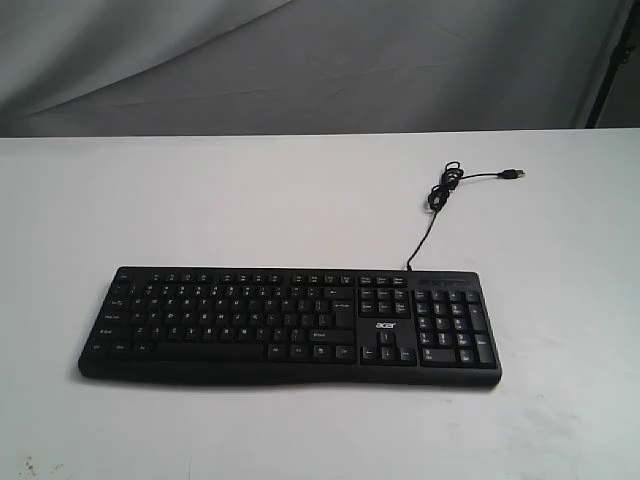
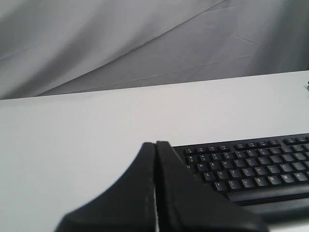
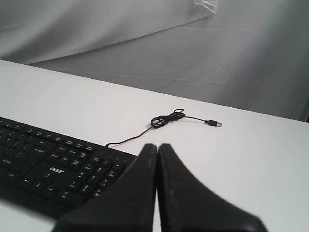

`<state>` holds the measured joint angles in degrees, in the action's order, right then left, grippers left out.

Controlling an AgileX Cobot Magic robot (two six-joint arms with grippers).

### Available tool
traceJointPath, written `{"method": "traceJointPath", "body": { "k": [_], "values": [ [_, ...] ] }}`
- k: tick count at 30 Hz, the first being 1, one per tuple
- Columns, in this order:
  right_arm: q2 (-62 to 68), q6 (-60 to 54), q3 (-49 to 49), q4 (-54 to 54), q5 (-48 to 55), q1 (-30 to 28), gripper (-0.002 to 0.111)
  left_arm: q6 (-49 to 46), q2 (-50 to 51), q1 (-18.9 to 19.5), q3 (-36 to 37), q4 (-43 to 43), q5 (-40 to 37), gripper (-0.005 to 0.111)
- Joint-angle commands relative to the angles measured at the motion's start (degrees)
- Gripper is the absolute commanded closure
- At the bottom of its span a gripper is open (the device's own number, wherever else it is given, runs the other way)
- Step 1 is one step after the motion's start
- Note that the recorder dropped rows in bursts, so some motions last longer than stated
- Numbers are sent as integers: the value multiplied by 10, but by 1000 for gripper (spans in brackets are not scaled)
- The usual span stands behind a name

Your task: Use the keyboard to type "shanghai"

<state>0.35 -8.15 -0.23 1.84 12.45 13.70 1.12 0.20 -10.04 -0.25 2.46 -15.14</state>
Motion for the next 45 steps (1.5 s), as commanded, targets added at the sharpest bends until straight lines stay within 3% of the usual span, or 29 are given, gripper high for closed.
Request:
{"method": "traceJointPath", "body": {
  "k": [1, 14, 20, 26, 30, 33, 36, 40, 43, 45],
  "values": [
    [-3, 2, 2, 3, 3, -5, 108, 2, -2, -2, 2, 3, 3, 107],
    [-3, 2, 2, 3, 7, -5, 108, 2, -2, -2, 2, 3, 3, 107],
    [3, 2, -87, 3, 115, -5, 108, 2, -2, -2, 2, 3, 3, 107],
    [141, 2, -213, 3, 122, -5, 108, 2, -2, -2, 2, 3, 3, 107],
    [259, 2, -259, -30, 122, -4, 108, 2, -2, -2, 2, 3, 3, 107],
    [350, 3, -263, -52, 67, 3, 108, 2, -2, -2, 2, 3, 3, 107],
    [422, 20, -263, -80, 21, 51, 108, 2, -2, -2, 2, 3, 3, 107],
    [511, 32, -270, -89, -73, 167, 108, 2, -2, -2, 2, 3, 3, 107],
    [656, 69, -357, -90, -102, 294, 108, 2, -2, -2, 2, 3, 3, 107],
    [744, 69, -437, -90, -76, 338, 108, 2, -2, -2, 2, 3, 3, 107]
  ]
}}
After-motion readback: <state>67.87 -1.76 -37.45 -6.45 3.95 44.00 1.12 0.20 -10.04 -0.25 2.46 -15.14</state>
